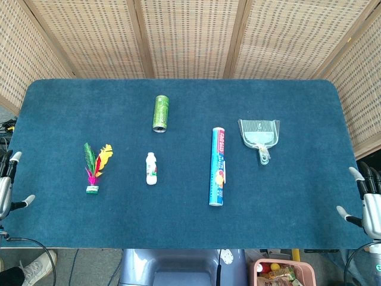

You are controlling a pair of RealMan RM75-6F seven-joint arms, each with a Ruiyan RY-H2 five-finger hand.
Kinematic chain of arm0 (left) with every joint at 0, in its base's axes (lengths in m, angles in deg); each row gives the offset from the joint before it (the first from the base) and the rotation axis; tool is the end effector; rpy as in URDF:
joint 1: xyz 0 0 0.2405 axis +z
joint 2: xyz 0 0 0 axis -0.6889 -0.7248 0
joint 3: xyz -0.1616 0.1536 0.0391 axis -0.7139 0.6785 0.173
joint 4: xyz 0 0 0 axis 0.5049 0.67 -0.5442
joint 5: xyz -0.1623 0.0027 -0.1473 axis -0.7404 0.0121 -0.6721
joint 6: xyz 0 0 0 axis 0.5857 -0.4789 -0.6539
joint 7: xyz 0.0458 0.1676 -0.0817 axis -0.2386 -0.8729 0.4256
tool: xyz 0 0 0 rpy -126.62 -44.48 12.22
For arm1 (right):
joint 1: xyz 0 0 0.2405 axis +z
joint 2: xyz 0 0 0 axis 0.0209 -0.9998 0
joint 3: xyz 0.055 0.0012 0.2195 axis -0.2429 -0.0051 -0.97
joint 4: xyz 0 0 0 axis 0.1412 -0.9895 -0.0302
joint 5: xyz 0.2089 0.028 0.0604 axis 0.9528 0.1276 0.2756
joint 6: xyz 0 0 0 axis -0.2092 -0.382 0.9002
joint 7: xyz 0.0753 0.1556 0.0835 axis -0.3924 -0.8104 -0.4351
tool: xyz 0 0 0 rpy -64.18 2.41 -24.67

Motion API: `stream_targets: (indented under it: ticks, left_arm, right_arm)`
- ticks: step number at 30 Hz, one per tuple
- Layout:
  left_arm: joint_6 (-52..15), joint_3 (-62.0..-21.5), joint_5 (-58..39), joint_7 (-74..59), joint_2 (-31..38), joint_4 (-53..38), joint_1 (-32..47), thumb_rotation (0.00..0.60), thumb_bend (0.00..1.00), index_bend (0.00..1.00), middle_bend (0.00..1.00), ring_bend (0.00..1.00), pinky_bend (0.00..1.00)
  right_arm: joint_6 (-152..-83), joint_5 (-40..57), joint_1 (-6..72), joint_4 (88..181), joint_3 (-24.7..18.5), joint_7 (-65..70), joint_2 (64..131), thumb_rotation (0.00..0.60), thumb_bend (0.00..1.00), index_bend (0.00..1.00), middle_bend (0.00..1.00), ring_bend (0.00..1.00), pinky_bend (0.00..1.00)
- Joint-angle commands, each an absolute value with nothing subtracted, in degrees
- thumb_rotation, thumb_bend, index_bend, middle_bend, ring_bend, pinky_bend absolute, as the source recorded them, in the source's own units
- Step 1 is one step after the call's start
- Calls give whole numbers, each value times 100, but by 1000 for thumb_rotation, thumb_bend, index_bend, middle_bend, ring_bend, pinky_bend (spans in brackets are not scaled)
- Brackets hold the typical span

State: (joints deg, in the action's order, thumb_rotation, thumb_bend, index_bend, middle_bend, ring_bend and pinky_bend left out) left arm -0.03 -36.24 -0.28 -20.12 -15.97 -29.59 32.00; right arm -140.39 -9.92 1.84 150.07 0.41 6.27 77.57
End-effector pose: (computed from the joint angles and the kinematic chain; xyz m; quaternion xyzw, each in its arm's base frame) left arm -0.3018 0.2566 0.1445 -0.5792 -0.3749 -0.3046 0.6566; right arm -0.3085 -0.2316 0.1707 0.5558 -0.3579 0.3701 0.6527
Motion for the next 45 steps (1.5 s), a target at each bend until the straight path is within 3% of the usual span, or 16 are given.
stream_targets:
  ticks: [1,5,11,16,20,25,35,40,45]
  left_arm:
    - [-42,-3630,-1,-2027,-1578,-2927,3196,600,0,0,0,0,0]
    - [-208,-3651,24,-1982,-1554,-2843,3131,600,0,0,0,0,0]
    - [-1318,-3875,186,-1510,-1277,-1770,2408,600,0,2,0,0,0]
    - [-1872,-4036,666,-1379,-639,-209,1651,600,0,186,0,0,0]
    - [-2435,-3868,1260,-1027,-60,1174,1000,600,45,346,0,0,0]
    - [-3052,-3663,1575,-312,712,2702,501,600,90,372,0,0,0]
    - [-3214,-3302,1970,636,1773,4346,206,600,94,372,0,0,0]
    - [-3316,-3137,2113,783,2035,4758,136,600,112,373,0,0,0]
    - [-2969,-3023,2248,1066,2191,5029,140,600,159,412,0,0,0]
  right_arm:
    - [-14031,-986,180,15017,43,625,7747,600,0,0,0,0,0]
    - [-14023,-989,181,15027,42,613,7737,600,0,0,0,0,0]
    - [-14027,-996,177,15055,42,637,7726,600,0,0,0,0,0]
    - [-14022,-925,194,15072,-2,753,7746,600,0,0,0,0,0]
    - [-13964,-854,219,15058,-16,861,7795,600,0,0,0,0,0]
    - [-13821,-741,268,15028,-14,991,7864,600,0,0,0,0,0]
    - [-13576,-456,348,14939,-85,1048,7919,600,0,0,0,0,0]
    - [-13475,-429,394,14900,-71,1086,7957,600,0,0,0,0,0]
    - [-13445,-418,413,14889,-62,1134,7981,600,0,0,0,0,0]
